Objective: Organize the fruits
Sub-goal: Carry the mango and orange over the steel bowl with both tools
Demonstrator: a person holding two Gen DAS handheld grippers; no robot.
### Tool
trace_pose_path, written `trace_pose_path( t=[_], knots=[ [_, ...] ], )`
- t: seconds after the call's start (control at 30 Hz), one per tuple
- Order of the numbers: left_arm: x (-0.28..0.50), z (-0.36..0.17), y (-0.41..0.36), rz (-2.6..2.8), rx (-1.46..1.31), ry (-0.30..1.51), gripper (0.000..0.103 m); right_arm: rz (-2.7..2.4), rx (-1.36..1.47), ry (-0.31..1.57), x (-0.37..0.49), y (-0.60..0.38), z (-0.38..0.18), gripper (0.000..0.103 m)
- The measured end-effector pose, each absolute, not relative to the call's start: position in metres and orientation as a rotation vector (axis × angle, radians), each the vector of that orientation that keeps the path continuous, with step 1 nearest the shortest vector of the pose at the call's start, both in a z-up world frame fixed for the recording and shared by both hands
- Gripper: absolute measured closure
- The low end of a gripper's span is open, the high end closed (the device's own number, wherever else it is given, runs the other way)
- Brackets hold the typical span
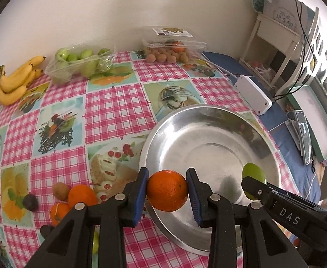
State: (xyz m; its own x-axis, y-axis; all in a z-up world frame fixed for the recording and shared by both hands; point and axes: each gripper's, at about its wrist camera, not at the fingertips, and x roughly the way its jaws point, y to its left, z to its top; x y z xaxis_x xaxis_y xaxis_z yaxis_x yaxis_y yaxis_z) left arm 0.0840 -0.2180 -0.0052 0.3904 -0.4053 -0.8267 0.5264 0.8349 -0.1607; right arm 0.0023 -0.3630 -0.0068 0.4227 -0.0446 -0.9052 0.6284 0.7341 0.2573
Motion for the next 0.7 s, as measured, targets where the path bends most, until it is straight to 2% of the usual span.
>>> trace_pose_path(
  t=[0.7],
  knots=[
    [0.083, -0.029, -0.230, -0.602, 0.171, 1.057, 0.064, -0.463, 0.621, 1.131, 0.012, -0.359, -0.023, 0.064]
  ],
)
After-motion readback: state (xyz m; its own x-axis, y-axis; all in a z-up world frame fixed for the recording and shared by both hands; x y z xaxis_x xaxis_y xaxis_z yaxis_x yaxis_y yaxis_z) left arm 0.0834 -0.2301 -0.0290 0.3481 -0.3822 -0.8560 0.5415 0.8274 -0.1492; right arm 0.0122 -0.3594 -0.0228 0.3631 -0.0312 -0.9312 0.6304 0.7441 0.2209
